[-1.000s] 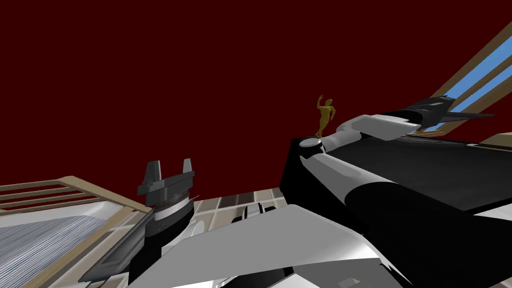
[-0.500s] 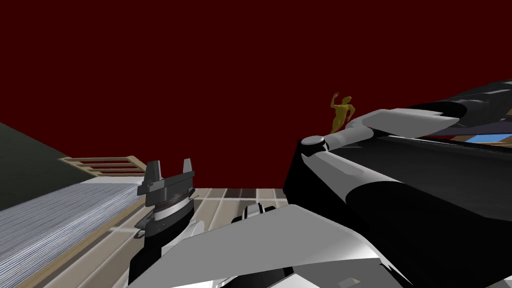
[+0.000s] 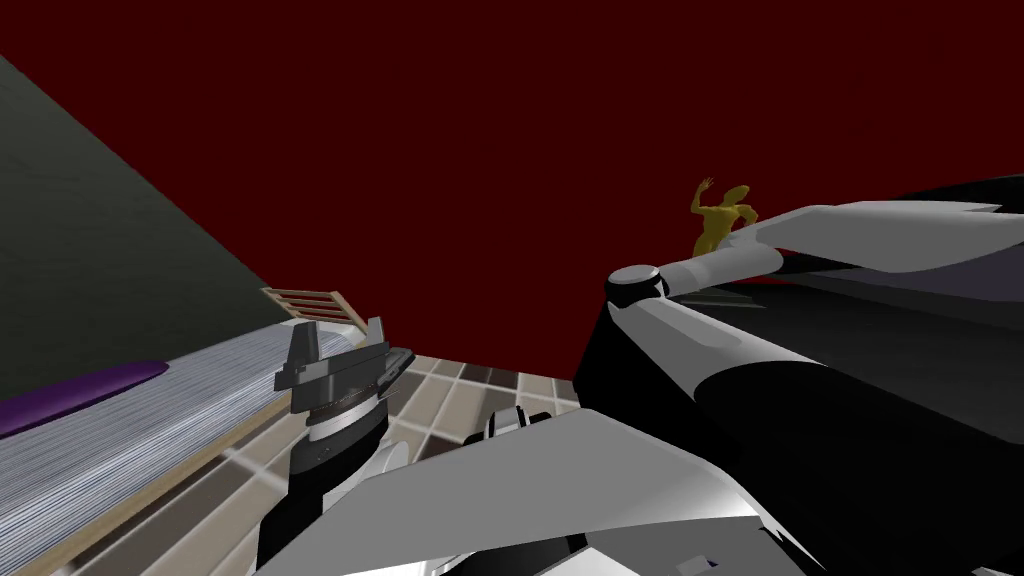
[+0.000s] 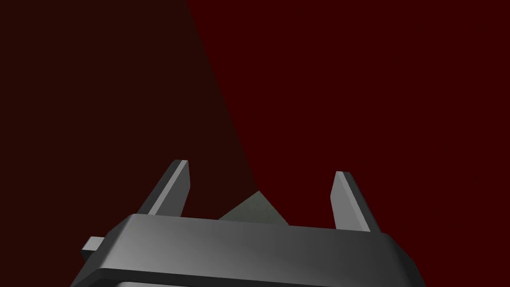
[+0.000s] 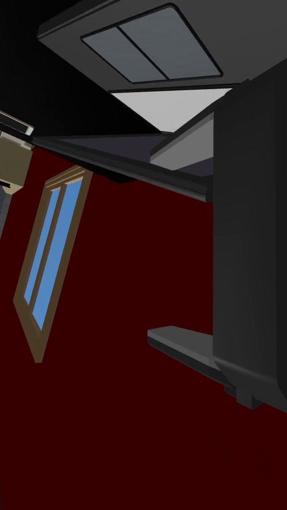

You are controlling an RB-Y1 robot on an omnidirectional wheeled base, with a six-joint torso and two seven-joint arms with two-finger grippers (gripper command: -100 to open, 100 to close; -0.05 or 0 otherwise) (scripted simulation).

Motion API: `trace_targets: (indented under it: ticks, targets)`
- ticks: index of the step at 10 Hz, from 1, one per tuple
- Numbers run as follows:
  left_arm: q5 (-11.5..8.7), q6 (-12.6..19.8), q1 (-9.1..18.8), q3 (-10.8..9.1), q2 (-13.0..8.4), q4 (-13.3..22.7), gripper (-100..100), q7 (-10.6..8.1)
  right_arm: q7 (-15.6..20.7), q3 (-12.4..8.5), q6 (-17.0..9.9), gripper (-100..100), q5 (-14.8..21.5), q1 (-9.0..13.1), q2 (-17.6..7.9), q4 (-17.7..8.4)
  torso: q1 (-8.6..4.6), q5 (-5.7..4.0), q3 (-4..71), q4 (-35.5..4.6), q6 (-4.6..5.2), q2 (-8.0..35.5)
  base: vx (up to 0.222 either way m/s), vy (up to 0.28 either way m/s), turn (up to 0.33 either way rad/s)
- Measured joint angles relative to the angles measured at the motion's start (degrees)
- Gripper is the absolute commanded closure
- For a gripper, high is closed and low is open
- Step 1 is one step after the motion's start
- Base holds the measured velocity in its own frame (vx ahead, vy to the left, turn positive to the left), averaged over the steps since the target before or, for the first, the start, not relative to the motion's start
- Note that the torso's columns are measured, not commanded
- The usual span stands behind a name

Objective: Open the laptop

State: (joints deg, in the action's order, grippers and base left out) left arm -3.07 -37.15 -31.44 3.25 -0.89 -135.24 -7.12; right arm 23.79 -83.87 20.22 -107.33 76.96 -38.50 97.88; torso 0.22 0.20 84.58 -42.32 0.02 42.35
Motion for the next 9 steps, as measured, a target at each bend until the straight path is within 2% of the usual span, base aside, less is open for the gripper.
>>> trace_targets:
  ticks: [1, 2, 3, 4, 9]
  targets:
    - [0.0, 0.0, 0.01, 0.0, 0.0, 0.0, 0, 0.0, -0.4, 0.13, 0.11, -100, 1.96, 0.63, -0.79, 0.93, -0.08, -0.01, -0.07, -0.04, -0.01, 0.12, -0.16, -0.088, 0.409]
    - [0.0, 0.0, 0.01, 0.0, 0.0, 0.0, 0, 0.0, 0.08, 0.59, 0.52, -100, 2.76, 1.07, -1.68, 2.25, -0.14, -0.09, -0.1, -0.04, 0.02, 0.12, -0.093, -0.049, 0.119]
    - [0.0, 0.0, -0.01, 0.0, 0.0, 0.0, 0, 0.0, -0.3, 0.91, 0.58, -100, 4.43, 1.72, -2.22, 2.32, -0.15, -0.16, 0.02, 0.02, 0.06, -0.13, -0.029, -0.013, -0.004]
    - [0.0, 0.0, -0.02, 0.0, 0.0, 0.0, 0, 0.0, -0.51, 0.94, 0.55, 0, 4.65, 1.79, -2.29, 2.29, -0.13, -0.18, 0.16, 0.12, 0.0, -0.34, -0.012, -0.003, -0.003]
    - [0.0, 0.0, -0.02, 0.0, 0.0, 0.0, 0, 0.0, -0.49, 0.93, 0.55, 0, 4.63, 1.78, -2.3, 2.3, -0.23, -0.21, -0.04, 0.01, -0.02, -0.02, -0.001, 0.0, 0.0]
